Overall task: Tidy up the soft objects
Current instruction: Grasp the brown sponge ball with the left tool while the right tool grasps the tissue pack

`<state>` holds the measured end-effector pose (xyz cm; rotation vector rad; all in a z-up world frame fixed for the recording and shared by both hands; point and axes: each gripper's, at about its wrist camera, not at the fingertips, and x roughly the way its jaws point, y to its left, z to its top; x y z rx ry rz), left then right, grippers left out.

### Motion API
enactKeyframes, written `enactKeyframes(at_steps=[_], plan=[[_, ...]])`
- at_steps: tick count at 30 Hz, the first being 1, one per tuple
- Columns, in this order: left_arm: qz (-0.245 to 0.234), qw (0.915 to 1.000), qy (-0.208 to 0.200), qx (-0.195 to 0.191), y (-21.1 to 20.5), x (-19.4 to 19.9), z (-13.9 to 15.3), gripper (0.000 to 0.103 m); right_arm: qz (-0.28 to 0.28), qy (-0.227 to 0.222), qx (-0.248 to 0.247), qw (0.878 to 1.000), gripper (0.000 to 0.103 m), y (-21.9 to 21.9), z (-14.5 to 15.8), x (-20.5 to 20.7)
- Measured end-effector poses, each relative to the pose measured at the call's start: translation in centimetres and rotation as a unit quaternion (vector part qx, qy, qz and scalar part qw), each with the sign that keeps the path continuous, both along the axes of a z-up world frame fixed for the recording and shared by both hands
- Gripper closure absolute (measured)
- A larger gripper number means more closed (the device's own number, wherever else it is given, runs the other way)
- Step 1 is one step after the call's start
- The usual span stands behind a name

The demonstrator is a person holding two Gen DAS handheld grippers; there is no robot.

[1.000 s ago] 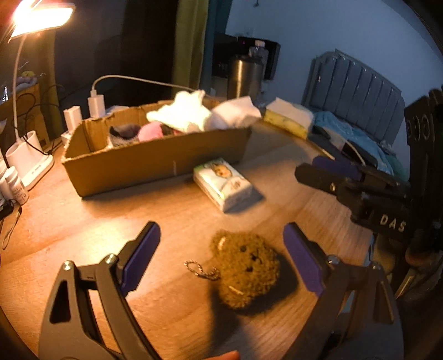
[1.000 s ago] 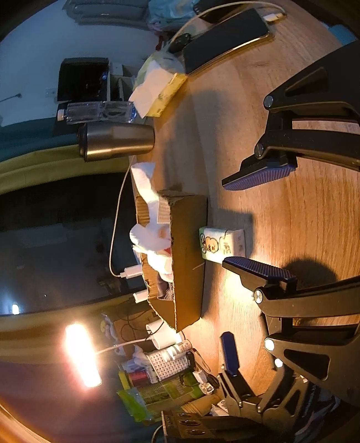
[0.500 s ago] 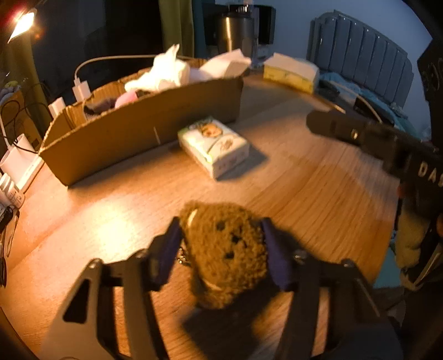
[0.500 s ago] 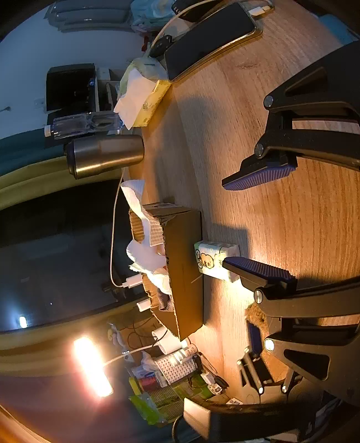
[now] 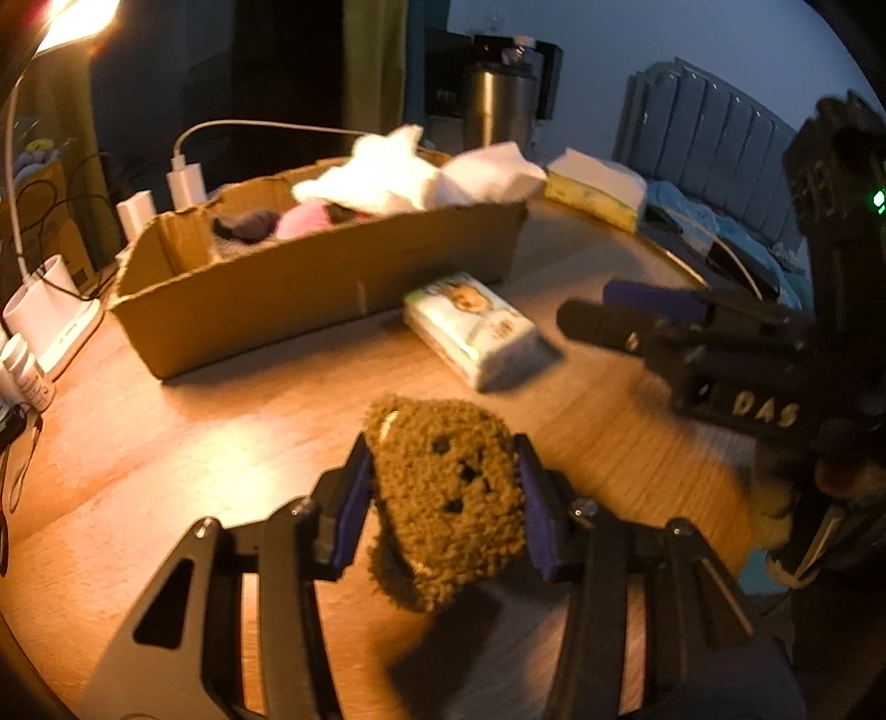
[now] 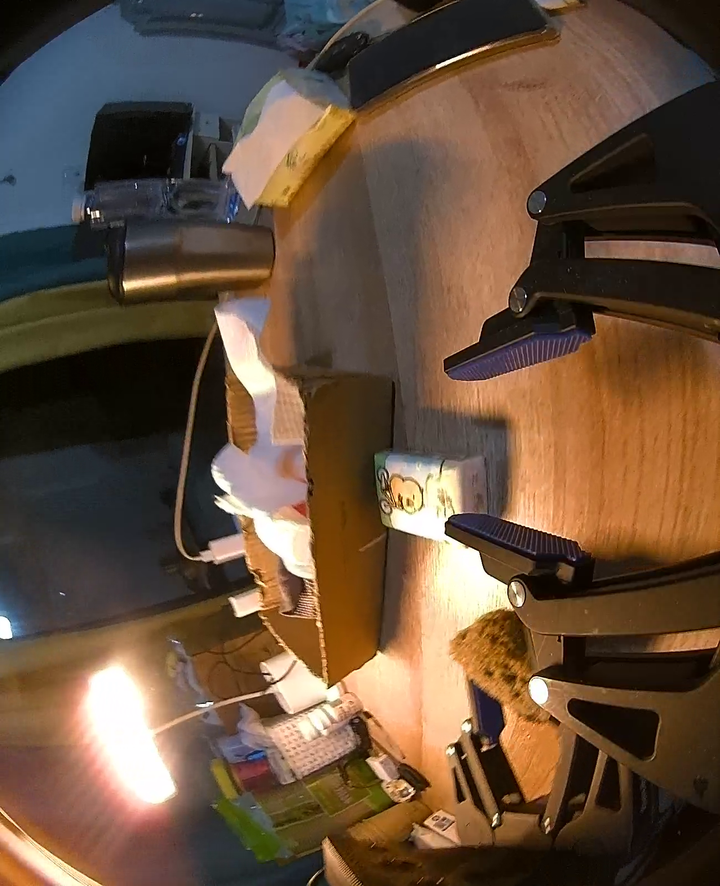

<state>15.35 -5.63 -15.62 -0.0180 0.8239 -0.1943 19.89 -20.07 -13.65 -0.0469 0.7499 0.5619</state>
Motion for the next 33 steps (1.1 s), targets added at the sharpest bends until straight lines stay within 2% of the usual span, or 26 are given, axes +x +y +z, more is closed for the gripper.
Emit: enactKeyframes(at_steps=[8, 12, 14, 18, 19, 21, 33], plan=[[0.027, 0.9991, -0.033, -0.002, 3.2, -0.7, 1.2, 0.054, 0.016, 0.032, -0.042, 0.998, 0.05, 4.0, -0.9, 1.8], [0.042, 0.9984, -0.033, -0.015, 5.0, -0.6, 1.4, 0.054, 0.011, 0.048, -0.058, 0.997, 0.049, 5.3, -1.5, 2.8], [0.047, 0.9982, -0.033, -0.019, 5.6, -0.7, 1.4, 0.054, 0.012, 0.056, -0.061, 0.996, 0.044, 5.9, -1.8, 3.2], [0.052, 0.9977, -0.034, -0.026, 6.3, -0.9, 1.6, 0.054, 0.01, 0.076, -0.071, 0.995, 0.045, 6.6, -2.6, 3.9], [0.054, 0.9976, -0.036, -0.027, 6.4, -0.9, 1.6, 0.054, 0.008, 0.075, -0.07, 0.995, 0.045, 6.6, -2.6, 4.0], [0.058, 0.9972, -0.038, -0.029, 6.8, -1.0, 1.8, 0.054, 0.007, 0.075, -0.072, 0.995, 0.053, 6.8, -2.5, 4.2], [0.075, 0.9939, -0.073, -0.034, 7.9, -1.9, 3.9, 0.054, 0.023, 0.043, -0.053, 0.997, 0.054, 6.7, 0.3, 2.7]])
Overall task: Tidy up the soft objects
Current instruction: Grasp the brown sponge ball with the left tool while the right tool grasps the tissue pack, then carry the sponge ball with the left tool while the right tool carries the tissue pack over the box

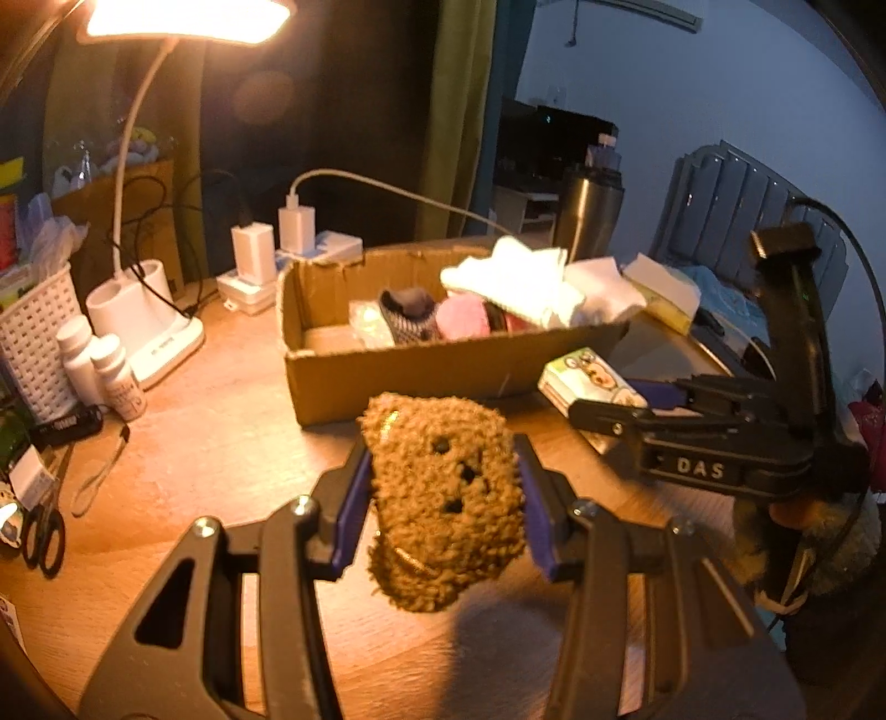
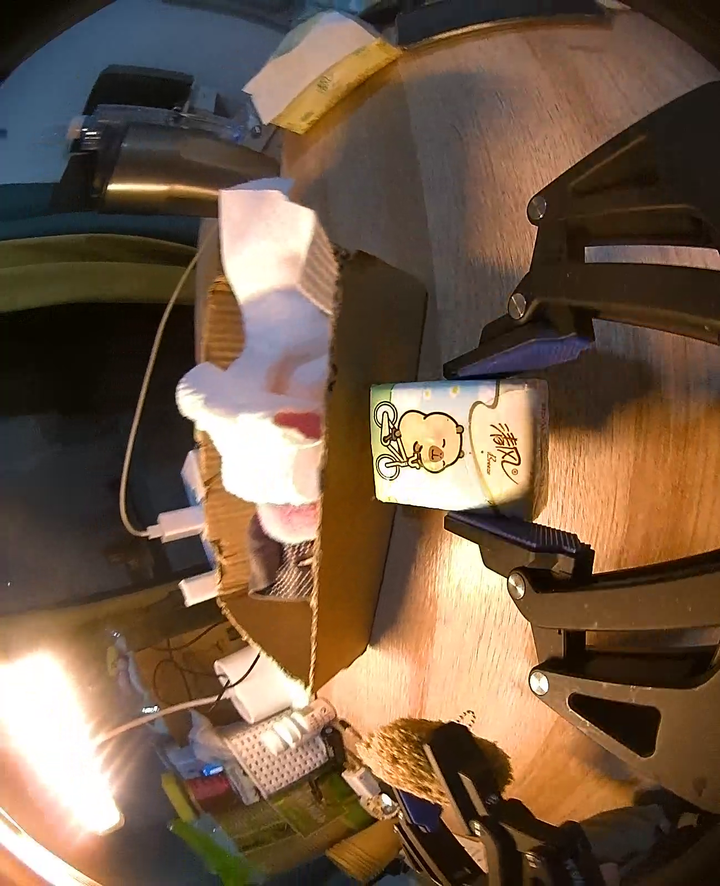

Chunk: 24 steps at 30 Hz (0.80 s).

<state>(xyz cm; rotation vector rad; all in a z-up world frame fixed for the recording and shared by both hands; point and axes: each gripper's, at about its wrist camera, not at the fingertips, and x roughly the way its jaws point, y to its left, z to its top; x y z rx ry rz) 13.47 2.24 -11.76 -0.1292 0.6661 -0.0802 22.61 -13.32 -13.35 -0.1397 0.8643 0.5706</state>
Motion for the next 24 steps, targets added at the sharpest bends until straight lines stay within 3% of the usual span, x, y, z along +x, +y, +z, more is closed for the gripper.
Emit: enactKeyframes(at_steps=[24], plan=[[0.023, 0.997, -0.072, 0.019, 1.6, -0.4, 6.1, 0.054, 0.046, -0.09, 0.044, 0.994, 0.054, 1.0, 8.0, -2.9]])
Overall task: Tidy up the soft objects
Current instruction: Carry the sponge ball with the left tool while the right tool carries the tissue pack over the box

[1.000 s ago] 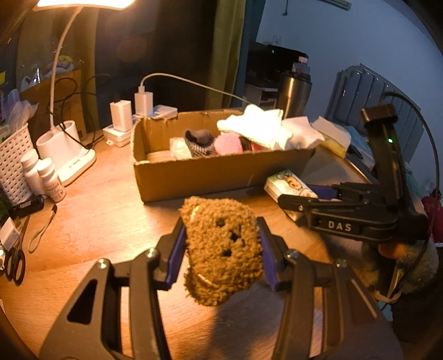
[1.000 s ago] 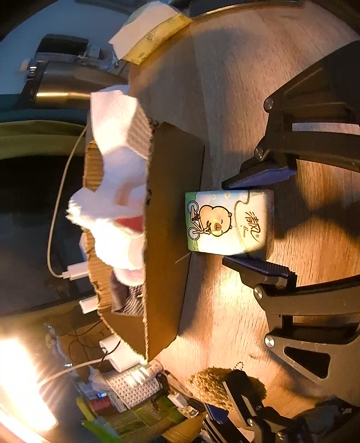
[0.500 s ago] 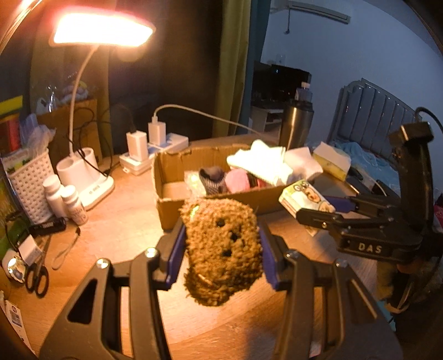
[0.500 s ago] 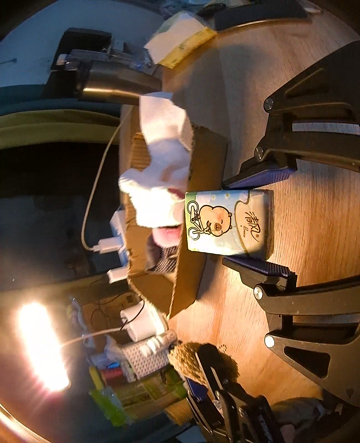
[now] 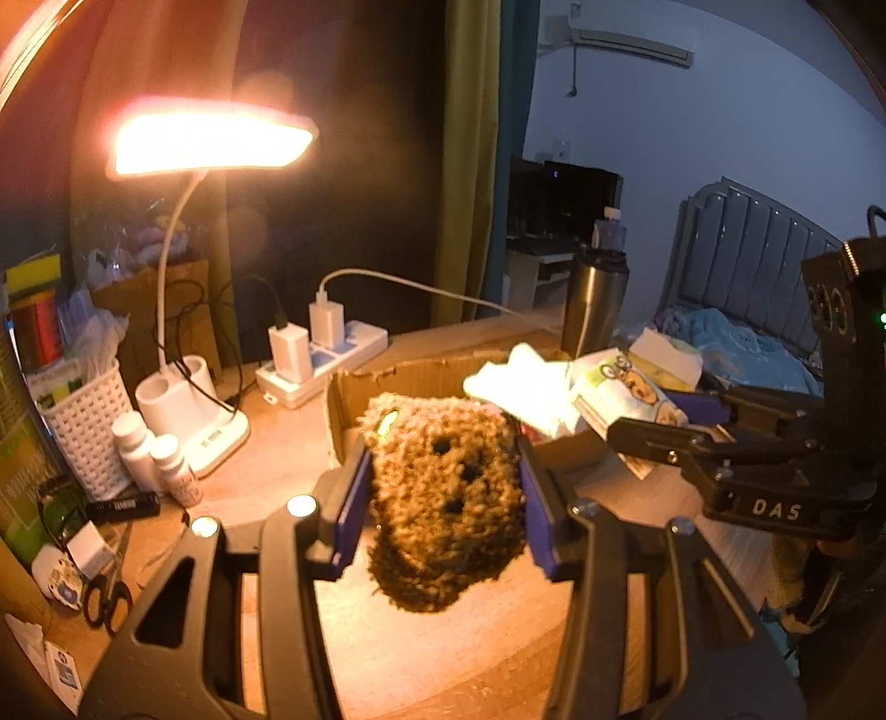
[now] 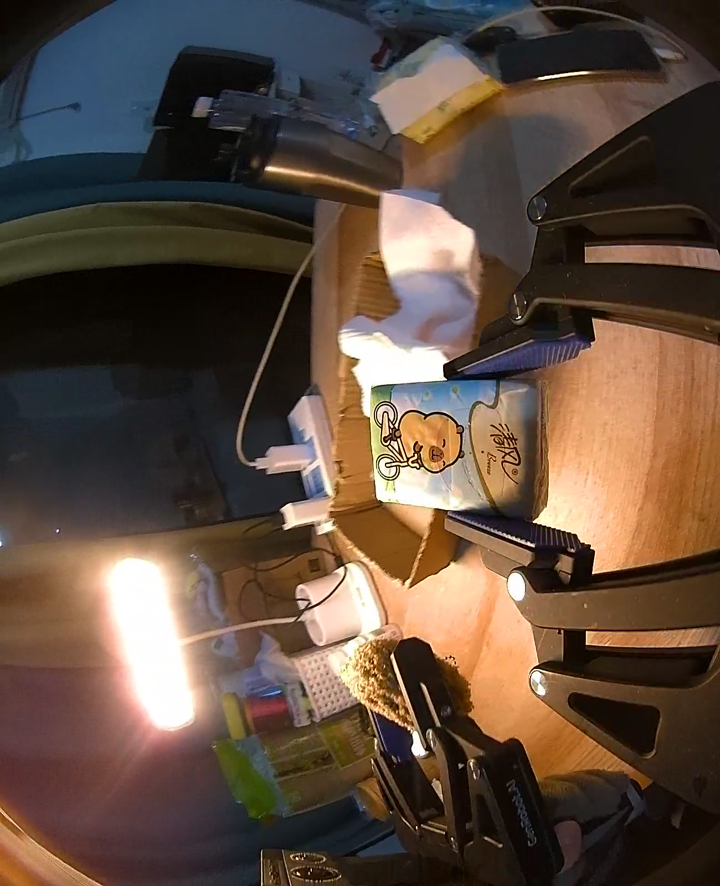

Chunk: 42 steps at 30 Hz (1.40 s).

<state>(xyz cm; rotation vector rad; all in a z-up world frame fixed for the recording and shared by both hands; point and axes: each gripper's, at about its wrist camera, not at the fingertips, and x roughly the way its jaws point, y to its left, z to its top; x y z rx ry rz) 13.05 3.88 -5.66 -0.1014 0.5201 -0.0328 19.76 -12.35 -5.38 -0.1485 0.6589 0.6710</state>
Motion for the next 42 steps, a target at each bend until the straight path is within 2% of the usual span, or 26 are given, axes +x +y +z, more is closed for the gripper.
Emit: enactKeyframes(at_steps=[14, 25, 42], plan=[[0.007, 0.9993, -0.033, 0.016, 0.2, 1.0, 2.5, 0.054, 0.007, -0.035, 0.02, 0.999, 0.054, 0.8, 3.2, 0.2], [0.009, 0.999, -0.04, 0.014, 0.7, 2.7, 3.3, 0.053, 0.002, -0.049, 0.033, 0.998, 0.054, 1.3, 4.5, 1.4], [0.021, 0.9998, -0.007, -0.001, 2.2, 7.4, 0.5, 0.052, -0.003, -0.032, 0.026, 0.999, 0.054, 2.3, 2.7, 5.6]])
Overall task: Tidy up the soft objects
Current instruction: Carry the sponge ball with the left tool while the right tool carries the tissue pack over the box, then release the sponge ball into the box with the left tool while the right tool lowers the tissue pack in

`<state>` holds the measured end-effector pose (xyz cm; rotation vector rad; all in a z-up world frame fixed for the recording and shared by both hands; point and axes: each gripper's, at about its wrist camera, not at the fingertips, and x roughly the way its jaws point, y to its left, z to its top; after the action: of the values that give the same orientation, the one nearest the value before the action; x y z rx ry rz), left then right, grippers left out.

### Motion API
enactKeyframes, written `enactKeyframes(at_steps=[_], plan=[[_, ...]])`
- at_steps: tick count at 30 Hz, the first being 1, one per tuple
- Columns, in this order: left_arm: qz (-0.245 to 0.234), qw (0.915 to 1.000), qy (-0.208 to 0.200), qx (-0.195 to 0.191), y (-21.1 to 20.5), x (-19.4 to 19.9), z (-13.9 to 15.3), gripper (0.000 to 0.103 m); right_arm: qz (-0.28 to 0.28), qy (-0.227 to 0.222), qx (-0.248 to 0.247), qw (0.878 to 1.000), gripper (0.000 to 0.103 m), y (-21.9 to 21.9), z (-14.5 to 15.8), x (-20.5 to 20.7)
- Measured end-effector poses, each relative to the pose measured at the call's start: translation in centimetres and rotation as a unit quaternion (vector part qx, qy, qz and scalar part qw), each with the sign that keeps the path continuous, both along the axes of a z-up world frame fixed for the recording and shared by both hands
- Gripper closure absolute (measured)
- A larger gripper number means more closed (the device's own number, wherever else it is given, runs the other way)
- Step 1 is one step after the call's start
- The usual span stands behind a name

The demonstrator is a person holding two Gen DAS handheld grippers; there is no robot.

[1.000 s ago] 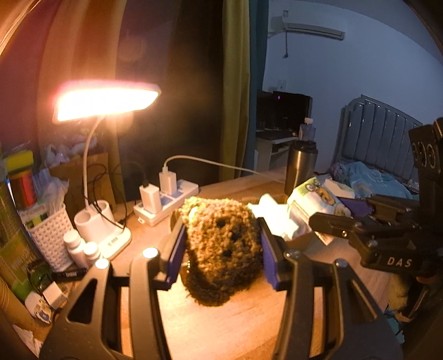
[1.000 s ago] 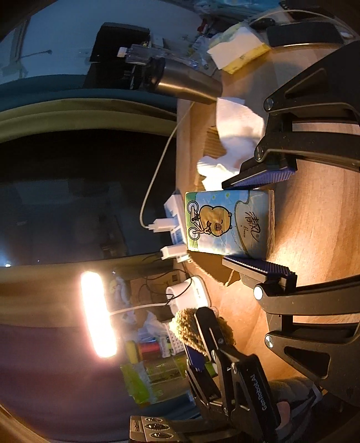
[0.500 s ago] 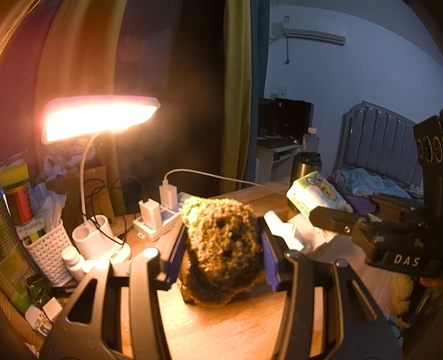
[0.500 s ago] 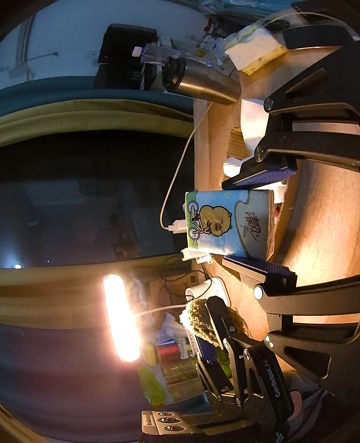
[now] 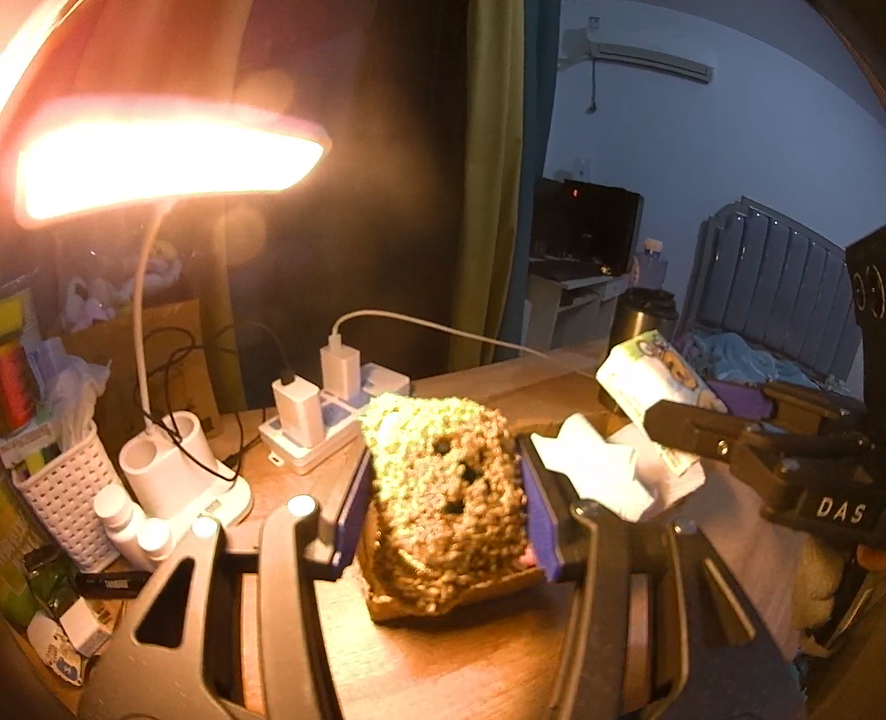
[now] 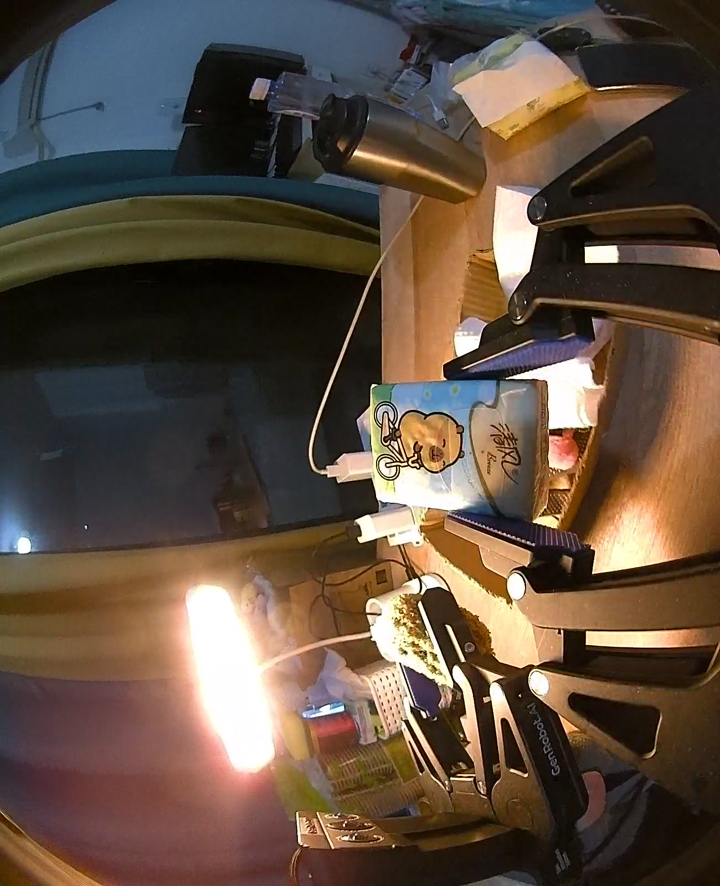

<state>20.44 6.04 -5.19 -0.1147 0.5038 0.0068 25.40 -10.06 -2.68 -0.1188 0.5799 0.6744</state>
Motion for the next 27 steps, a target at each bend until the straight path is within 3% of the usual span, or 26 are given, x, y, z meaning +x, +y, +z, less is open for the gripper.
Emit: enactKeyframes(at_steps=[6, 11, 13, 27], plan=[[0.011, 0.9999, 0.01, -0.003, 0.5, 1.9, -1.8, 0.052, -0.005, 0.007, 0.002, 1.0, 0.054, -0.2, -0.8, 1.4], [0.026, 0.9985, 0.047, -0.01, 1.2, 3.9, -4.2, 0.046, -0.005, 0.019, -0.001, 1.0, 0.054, 0.0, -1.8, 2.5], [0.026, 0.9978, 0.058, -0.018, 1.5, 4.4, -4.8, 0.033, -0.005, 0.022, -0.003, 1.0, 0.054, 0.2, -2.1, 2.8], [0.044, 0.9976, 0.044, -0.031, 3.2, 1.8, -3.8, 0.029, 0.012, 0.019, -0.01, 1.0, 0.054, 2.3, -2.0, 2.1]])
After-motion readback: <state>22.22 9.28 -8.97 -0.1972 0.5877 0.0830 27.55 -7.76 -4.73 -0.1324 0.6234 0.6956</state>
